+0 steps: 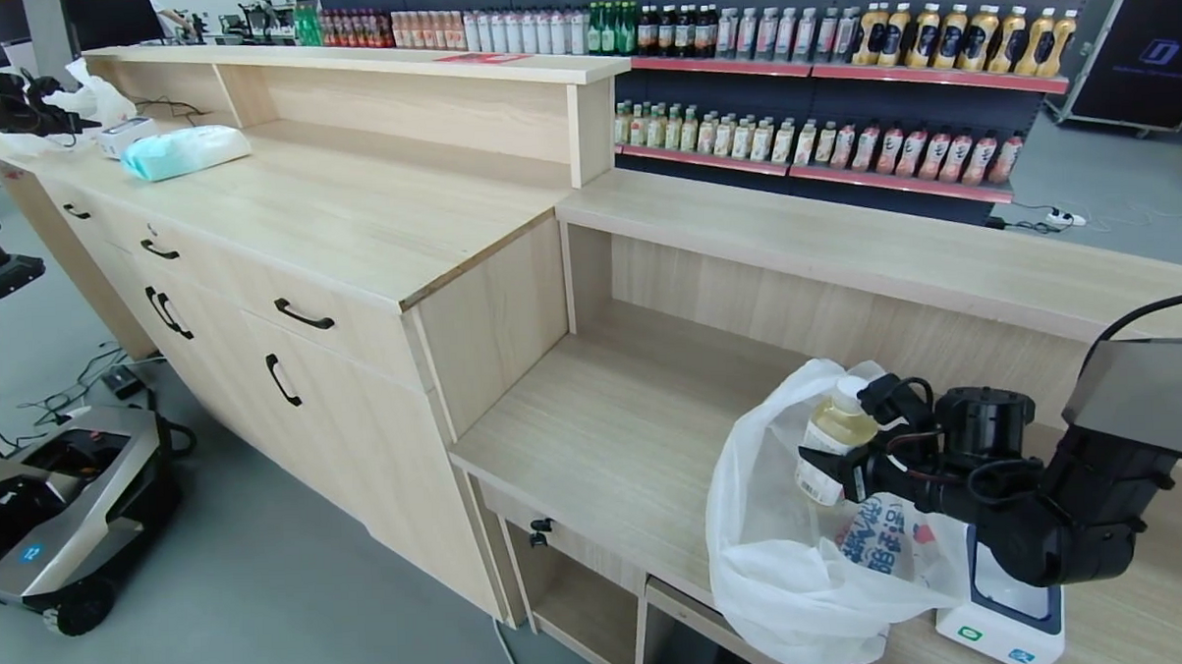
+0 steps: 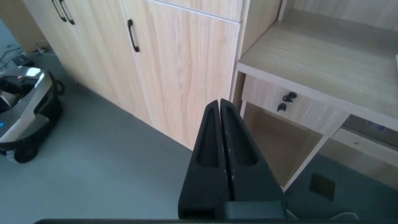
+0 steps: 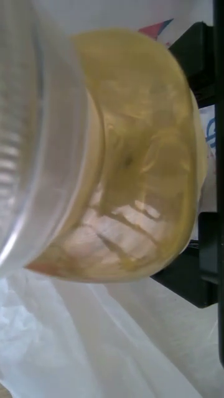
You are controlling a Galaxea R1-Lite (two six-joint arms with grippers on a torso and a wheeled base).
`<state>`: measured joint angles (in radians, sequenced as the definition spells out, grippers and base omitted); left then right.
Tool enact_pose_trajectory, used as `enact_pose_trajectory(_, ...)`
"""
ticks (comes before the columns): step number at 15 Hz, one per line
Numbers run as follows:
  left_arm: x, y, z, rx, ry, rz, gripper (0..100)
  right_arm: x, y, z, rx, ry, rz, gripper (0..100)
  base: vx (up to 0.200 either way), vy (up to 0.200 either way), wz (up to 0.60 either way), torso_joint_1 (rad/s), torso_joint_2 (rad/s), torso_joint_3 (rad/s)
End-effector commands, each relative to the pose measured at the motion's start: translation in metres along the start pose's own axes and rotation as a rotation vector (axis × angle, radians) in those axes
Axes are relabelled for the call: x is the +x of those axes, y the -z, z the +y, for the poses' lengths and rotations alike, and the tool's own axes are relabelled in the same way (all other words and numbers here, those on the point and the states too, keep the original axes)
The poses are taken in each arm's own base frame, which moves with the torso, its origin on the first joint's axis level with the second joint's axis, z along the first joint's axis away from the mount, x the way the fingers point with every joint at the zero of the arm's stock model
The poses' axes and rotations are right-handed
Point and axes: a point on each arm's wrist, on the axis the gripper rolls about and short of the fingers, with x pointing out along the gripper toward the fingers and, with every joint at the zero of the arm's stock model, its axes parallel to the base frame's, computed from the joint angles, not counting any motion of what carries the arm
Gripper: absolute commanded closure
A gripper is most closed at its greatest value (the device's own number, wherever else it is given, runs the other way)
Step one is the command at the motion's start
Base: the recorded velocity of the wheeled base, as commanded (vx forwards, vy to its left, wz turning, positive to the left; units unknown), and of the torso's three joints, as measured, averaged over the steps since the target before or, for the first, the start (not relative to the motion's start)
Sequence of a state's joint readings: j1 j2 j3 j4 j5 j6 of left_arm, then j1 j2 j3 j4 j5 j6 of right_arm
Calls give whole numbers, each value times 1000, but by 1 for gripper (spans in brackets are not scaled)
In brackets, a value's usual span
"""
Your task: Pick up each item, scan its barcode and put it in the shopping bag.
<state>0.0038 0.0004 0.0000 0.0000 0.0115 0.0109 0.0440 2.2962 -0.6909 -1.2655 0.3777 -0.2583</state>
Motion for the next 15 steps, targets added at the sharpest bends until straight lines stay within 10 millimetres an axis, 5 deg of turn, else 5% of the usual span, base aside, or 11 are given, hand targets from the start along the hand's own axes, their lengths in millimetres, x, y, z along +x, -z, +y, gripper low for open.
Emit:
enact_pose_trajectory(1, 0, 0, 0, 0, -2, 0, 100, 3, 6, 0, 5, -4, 14, 100, 0, 0, 0, 0, 0, 0)
enact_pose_trajectory(10, 0, 0, 0, 0, -2, 0, 100, 11, 18, 4, -5, -17, 34, 100, 0, 0, 0, 0, 0, 0)
enact_pose_trajectory(11, 0, 0, 0, 0, -2, 0, 100, 10, 18, 4, -4, -16, 36, 0, 0, 0, 0, 0, 0, 0)
enact_pose_trajectory(15, 0, 0, 0, 0, -2, 0, 100, 1, -9, 1, -7, -6, -29, 0, 0, 0, 0, 0, 0, 0)
